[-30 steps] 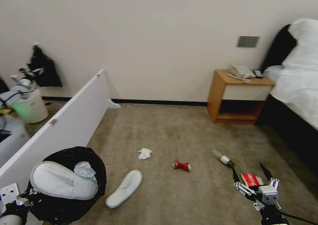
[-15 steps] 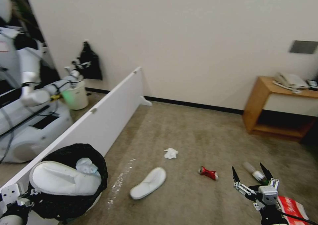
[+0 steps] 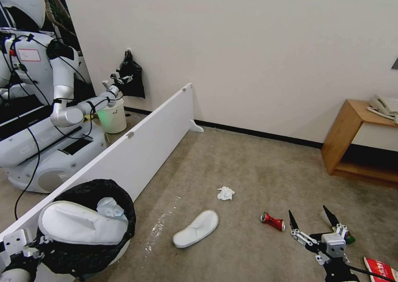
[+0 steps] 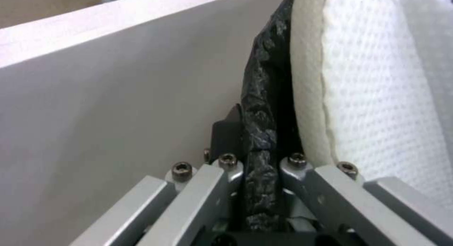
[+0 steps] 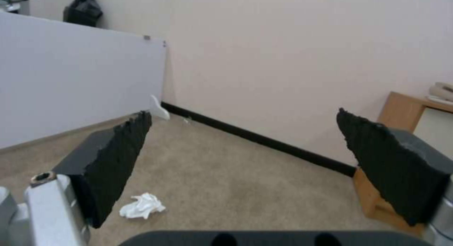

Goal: Pick up the trash bin, then pick up the garbage from the floor and place it into the trash bin.

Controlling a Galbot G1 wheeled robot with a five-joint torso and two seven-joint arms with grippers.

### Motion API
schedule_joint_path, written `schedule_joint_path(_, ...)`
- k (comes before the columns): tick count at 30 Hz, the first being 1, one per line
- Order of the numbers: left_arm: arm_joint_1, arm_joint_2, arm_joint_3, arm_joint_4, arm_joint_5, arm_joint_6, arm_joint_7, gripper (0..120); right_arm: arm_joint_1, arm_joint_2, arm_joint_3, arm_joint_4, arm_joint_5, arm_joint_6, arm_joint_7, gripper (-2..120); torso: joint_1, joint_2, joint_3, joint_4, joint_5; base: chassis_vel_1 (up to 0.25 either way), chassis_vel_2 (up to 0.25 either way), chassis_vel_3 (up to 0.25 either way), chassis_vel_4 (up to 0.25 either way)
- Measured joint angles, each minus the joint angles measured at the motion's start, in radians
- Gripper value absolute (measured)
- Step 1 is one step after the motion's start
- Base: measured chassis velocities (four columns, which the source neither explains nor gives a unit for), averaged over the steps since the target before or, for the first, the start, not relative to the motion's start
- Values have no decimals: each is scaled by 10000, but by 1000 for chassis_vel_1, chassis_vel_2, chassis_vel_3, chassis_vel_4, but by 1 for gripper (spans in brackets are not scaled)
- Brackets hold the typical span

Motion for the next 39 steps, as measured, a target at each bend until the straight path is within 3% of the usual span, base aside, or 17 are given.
schedule_joint_path(18,43,20,77,-7,67,69,10,3,37,17,39,-74,71,28,-54,100,0,1,0,0,0,0,0,0,0)
schedule_joint_path(39,226,185,592,-470,-283,810,-15,2,82,-10,70,-58,123,25,-65,100,0,0,0,-1,-1,0,0,0,0)
